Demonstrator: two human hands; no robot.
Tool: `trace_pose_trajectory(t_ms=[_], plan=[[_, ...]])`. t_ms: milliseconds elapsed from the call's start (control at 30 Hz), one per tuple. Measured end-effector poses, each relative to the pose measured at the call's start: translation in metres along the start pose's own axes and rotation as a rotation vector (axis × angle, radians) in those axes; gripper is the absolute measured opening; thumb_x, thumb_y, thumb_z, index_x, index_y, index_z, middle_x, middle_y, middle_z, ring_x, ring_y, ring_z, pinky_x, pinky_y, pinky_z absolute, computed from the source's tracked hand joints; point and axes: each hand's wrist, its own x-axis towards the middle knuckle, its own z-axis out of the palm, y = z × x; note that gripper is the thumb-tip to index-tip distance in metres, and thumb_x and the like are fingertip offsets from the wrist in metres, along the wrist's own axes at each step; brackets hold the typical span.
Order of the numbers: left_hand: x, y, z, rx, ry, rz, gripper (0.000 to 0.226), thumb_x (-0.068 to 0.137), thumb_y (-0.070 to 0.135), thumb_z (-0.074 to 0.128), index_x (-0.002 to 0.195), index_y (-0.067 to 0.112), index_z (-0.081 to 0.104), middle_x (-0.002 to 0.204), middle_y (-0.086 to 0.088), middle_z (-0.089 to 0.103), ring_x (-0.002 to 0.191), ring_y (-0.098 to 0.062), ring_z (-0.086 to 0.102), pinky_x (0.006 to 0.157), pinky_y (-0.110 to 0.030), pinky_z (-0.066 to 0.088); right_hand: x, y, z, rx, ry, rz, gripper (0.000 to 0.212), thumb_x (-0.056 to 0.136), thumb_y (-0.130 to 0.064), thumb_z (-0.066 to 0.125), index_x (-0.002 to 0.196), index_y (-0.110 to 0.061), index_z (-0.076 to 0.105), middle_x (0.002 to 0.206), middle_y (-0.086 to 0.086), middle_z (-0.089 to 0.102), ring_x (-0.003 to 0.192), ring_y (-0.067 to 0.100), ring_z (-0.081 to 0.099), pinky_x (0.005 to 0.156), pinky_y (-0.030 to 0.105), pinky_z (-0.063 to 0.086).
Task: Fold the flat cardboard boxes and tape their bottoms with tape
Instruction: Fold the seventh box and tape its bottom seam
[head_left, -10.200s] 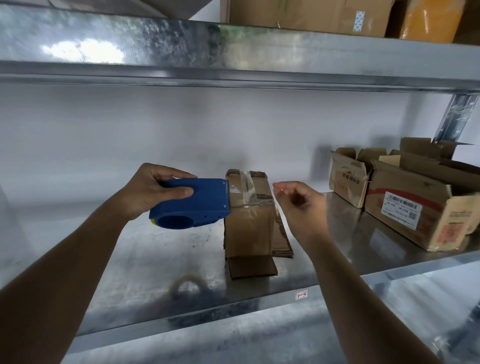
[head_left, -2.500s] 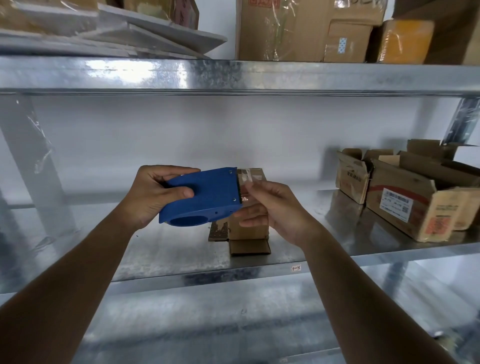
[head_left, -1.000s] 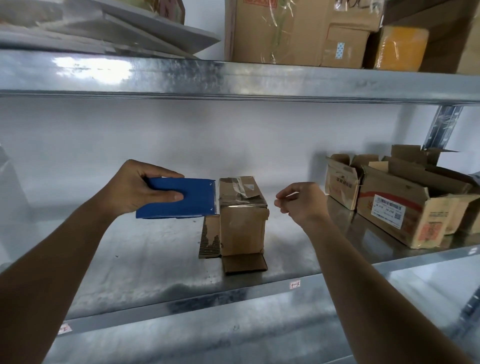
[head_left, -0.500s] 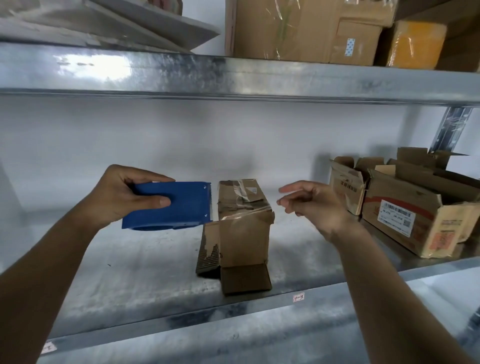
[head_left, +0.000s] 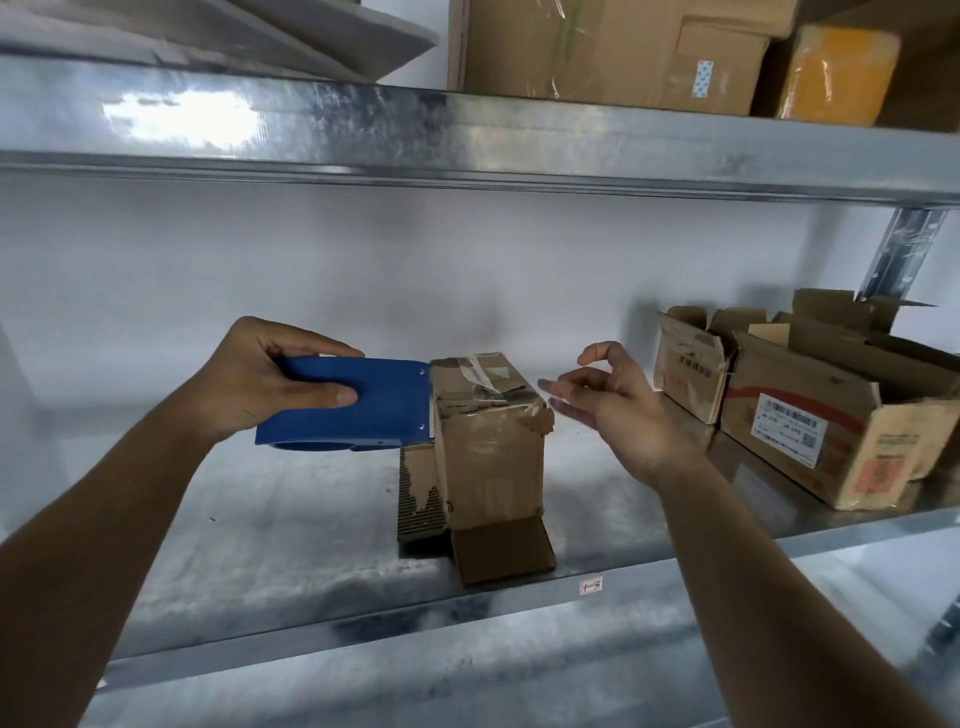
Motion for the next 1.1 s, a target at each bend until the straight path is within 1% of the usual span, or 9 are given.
trace_pose_trajectory(t_ms=[267,367,500,633,700,833,933,1033,1100], plan=[[-0.009,-0.006,0.006,-0.005,-0.007,-0.029,0.043,0.065,0.009,0.086,0.104,0.028,0.082,0.102,-0.001,0.081,0.096,-0.022,0.077,0.081,-0.031,0.064,-0.009,0.016,0.001,0.197,-0.012,0.100,0.045,0.098,0.013,0.053,0.111,-0.023,0.030,0.094,0.017,0.055,0.084,0.028,0.070,0.082,0.051,0.062],[-0.010,-0.005,0.011,0.000,0.001,-0.026,0.043,0.066,0.010,0.087,0.104,0.029,0.081,0.102,0.000,0.081,0.096,-0.021,0.077,0.081,-0.030,0.063,-0.005,0.013,0.000,0.377,-0.027,0.163,0.047,0.098,0.016,0.050,0.107,-0.026,0.030,0.089,0.017,0.054,0.082,0.039,0.068,0.082,0.064,0.059],[-0.010,0.000,0.014,-0.010,0.015,-0.025,0.043,0.066,0.011,0.088,0.105,0.026,0.081,0.103,-0.001,0.080,0.097,-0.022,0.077,0.084,-0.034,0.064,-0.006,0.010,0.000,0.458,-0.012,0.179,0.044,0.099,0.014,0.049,0.107,-0.025,0.030,0.088,0.016,0.052,0.092,0.050,0.069,0.076,0.062,0.058],[-0.010,0.007,0.018,-0.015,0.008,-0.025,0.042,0.066,0.010,0.087,0.105,0.026,0.081,0.103,-0.001,0.080,0.097,-0.022,0.077,0.083,-0.034,0.064,-0.008,0.016,-0.002,0.251,0.030,0.078,0.044,0.100,0.011,0.051,0.108,-0.027,0.031,0.089,0.014,0.050,0.117,0.040,0.068,0.089,0.067,0.055],[-0.010,0.009,0.020,0.024,-0.014,-0.025,0.041,0.066,0.012,0.088,0.104,0.026,0.081,0.103,0.000,0.081,0.096,-0.021,0.077,0.083,-0.033,0.064,-0.008,0.014,0.001,0.031,0.077,-0.040,0.042,0.101,0.011,0.050,0.103,-0.025,0.029,0.090,0.011,0.048,0.120,0.027,0.068,0.095,0.054,0.052],[-0.012,0.011,0.025,0.102,-0.049,-0.032,0.041,0.067,0.011,0.090,0.103,0.031,0.081,0.100,0.006,0.081,0.092,-0.016,0.077,0.079,-0.028,0.063,-0.005,0.004,0.016,-0.171,0.077,-0.220,0.039,0.104,0.010,0.041,0.097,-0.025,0.026,0.097,0.006,0.043,0.108,0.023,0.074,0.091,0.040,0.056],[-0.017,0.009,0.026,0.138,-0.057,-0.035,0.044,0.072,0.001,0.089,0.102,0.033,0.081,0.099,0.008,0.081,0.090,-0.015,0.077,0.078,-0.026,0.063,-0.002,0.002,0.017,-0.306,0.040,-0.220,0.044,0.101,0.009,0.044,0.096,-0.032,0.027,0.093,0.011,0.043,0.093,0.034,0.069,0.082,0.030,0.054],[-0.023,0.006,0.021,0.101,-0.020,-0.036,0.040,0.072,0.007,0.087,0.104,0.030,0.081,0.101,0.004,0.081,0.092,-0.019,0.077,0.081,-0.034,0.064,-0.002,0.007,0.010,-0.331,0.078,-0.123,0.052,0.094,0.007,0.057,0.096,-0.039,0.032,0.087,0.015,0.055,0.076,0.030,0.057,0.072,0.045,0.052],[-0.026,0.005,0.017,0.078,-0.003,-0.022,0.038,0.071,0.010,0.086,0.106,0.024,0.082,0.104,0.001,0.080,0.096,-0.023,0.077,0.083,-0.038,0.064,-0.004,0.011,0.007,-0.291,0.112,-0.023,0.044,0.093,0.005,0.063,0.107,-0.026,0.036,0.091,0.016,0.065,0.075,0.026,0.063,0.075,0.047,0.059]])
